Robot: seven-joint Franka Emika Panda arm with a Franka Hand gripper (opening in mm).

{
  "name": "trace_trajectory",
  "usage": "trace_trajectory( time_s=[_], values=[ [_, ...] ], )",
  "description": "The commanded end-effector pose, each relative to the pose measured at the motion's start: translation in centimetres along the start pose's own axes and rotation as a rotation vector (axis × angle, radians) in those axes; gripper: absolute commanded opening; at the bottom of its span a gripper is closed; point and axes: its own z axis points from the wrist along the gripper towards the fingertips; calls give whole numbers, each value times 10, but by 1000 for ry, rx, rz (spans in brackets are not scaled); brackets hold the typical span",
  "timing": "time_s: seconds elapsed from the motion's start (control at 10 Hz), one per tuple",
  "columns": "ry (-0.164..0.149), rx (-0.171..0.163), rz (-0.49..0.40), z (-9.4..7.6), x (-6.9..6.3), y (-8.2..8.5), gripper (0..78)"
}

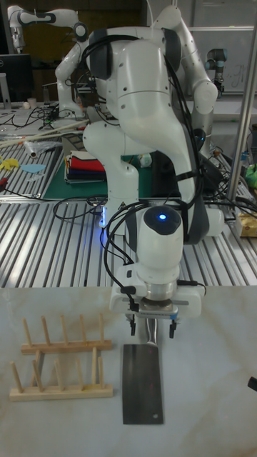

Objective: Put the knife on the knife rack

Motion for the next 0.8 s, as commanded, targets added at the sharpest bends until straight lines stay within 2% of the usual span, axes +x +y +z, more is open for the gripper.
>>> trace_trajectory(
  time_s=[0.1, 0.8],
  values=[
    [20, 27, -119, -28, -13, 0, 774],
    [20, 27, -117, -28, -13, 0, 774]
  ],
)
